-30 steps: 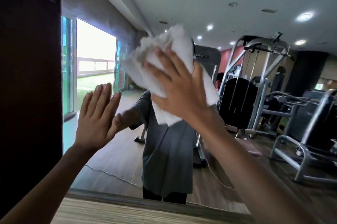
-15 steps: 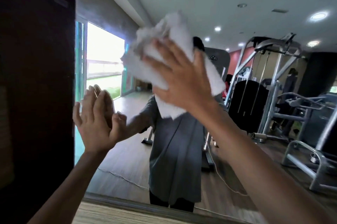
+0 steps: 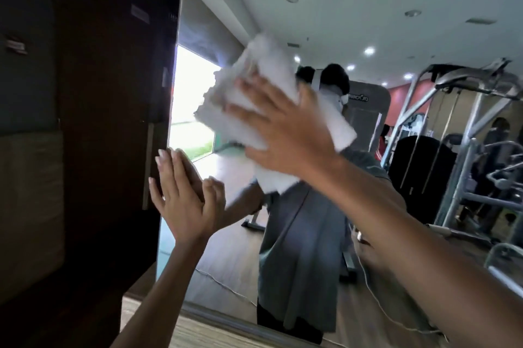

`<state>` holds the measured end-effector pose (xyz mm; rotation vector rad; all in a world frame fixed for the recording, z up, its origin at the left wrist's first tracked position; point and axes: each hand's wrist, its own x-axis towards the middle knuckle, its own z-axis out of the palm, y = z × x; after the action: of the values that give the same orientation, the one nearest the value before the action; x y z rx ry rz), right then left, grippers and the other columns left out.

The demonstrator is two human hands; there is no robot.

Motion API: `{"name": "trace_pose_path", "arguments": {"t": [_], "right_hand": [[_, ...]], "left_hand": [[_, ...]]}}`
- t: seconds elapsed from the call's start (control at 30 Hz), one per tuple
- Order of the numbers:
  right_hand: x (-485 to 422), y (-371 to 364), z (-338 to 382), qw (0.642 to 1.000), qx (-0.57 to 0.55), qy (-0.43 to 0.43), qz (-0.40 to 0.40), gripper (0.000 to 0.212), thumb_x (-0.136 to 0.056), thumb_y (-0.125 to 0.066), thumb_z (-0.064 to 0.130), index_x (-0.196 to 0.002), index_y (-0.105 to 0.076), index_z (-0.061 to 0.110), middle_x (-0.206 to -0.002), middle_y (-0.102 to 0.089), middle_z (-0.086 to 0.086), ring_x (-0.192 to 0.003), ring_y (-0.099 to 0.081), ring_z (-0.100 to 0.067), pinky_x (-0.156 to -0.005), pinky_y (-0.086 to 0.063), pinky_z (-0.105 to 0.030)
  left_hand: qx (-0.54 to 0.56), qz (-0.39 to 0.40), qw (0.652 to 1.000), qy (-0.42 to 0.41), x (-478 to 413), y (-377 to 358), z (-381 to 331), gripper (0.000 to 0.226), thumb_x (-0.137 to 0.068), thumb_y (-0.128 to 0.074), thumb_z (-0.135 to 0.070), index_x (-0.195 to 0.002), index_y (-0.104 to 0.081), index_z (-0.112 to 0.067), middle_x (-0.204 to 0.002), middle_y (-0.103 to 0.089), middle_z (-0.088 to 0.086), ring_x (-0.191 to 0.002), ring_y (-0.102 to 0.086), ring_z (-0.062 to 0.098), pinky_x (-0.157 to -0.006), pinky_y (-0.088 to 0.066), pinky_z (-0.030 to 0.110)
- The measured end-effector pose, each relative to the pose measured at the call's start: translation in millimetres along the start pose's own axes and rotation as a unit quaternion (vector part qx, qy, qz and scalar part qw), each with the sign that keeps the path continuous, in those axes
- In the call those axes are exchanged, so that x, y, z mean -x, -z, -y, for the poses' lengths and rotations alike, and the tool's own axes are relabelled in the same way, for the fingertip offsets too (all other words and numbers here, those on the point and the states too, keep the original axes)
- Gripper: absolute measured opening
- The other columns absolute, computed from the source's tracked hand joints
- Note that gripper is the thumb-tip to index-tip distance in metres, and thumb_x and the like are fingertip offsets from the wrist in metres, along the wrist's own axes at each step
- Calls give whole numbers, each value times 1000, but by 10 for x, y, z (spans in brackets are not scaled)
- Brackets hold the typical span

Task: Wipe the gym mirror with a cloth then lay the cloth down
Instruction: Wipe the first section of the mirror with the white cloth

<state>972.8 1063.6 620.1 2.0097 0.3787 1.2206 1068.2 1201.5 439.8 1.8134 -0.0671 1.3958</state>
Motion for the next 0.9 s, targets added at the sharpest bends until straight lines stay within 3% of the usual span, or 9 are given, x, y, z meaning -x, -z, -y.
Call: {"name": "trace_pose_path", "arguments": {"t": [0.1,0.17,0.23,0.33,0.4,0.5,0.6,0.73,0.9], "right_hand": [[-456,67,73,992,10,-117,-40,75,-89,-45,61,-156,-26,33,-166,-15,-5,-152,-14,-24,-110,-19,-59],[-677,37,396,991,4,-132,-32,75,-92,-45,58,-157,-22,30,-167,-11,-8,-153,-10,-25,-112,-13,-58],[-762,-39,719,996,-4,-83,-26,70,-92,-47,53,-156,-27,31,-166,-12,-8,-153,-10,-23,-112,-7,-56],[-619,-114,985,997,24,65,19,60,-96,-42,51,-153,-33,36,-166,-14,-8,-153,-11,-23,-111,-4,-56],[-373,-114,936,988,35,141,47,59,-96,-42,50,-153,-31,37,-166,-14,-7,-153,-11,-26,-112,-2,-57],[-59,-78,501,980,30,187,66,66,-95,-45,56,-155,-24,38,-167,-5,-4,-154,-3,-22,-115,4,-58],[-130,-19,141,994,27,108,14,68,-91,-49,58,-153,-29,40,-166,-12,-2,-153,-10,-20,-113,3,-54],[-482,-99,621,997,29,-53,-49,69,-90,-49,57,-153,-33,35,-164,-21,-6,-152,-18,-23,-112,-5,-55],[-92,-307,1372,1000,8,14,-1,59,-97,-41,47,-154,-33,33,-164,-22,-10,-152,-18,-26,-114,-4,-59]], "left_hand": [[-19,6,1000,6,-8,-35,20,71,-100,-17,-48,-159,-23,-10,-167,-13,7,-155,-1,13,-125,1,38],[-18,5,1000,-7,11,-43,34,71,-101,-17,-47,-159,-21,-8,-167,-13,10,-155,-2,15,-125,-1,40],[0,1,1000,-14,9,-43,22,71,-98,-25,-41,-157,-21,-3,-166,-15,15,-155,-7,21,-124,-4,41],[10,26,999,-34,32,-39,93,76,-89,-32,-32,-153,-23,8,-163,-18,24,-154,-10,30,-125,-3,41],[-9,50,996,-67,161,-13,263,70,-96,-30,-32,-150,-26,12,-160,-22,29,-152,-11,34,-124,-5,46],[-27,87,987,-132,381,91,497,67,-107,-16,-45,-158,-12,-2,-164,-14,20,-155,-3,29,-124,-4,47],[-37,101,983,-151,403,123,551,64,-106,-13,-48,-161,6,-20,-168,6,3,-156,3,24,-126,2,40],[-36,103,984,-141,420,118,520,64,-107,-12,-48,-159,10,-19,-167,13,0,-156,5,23,-126,3,40],[-19,137,988,-68,616,80,605,69,-107,-8,-46,-156,3,1,-165,2,16,-155,4,26,-125,-5,49]]}}
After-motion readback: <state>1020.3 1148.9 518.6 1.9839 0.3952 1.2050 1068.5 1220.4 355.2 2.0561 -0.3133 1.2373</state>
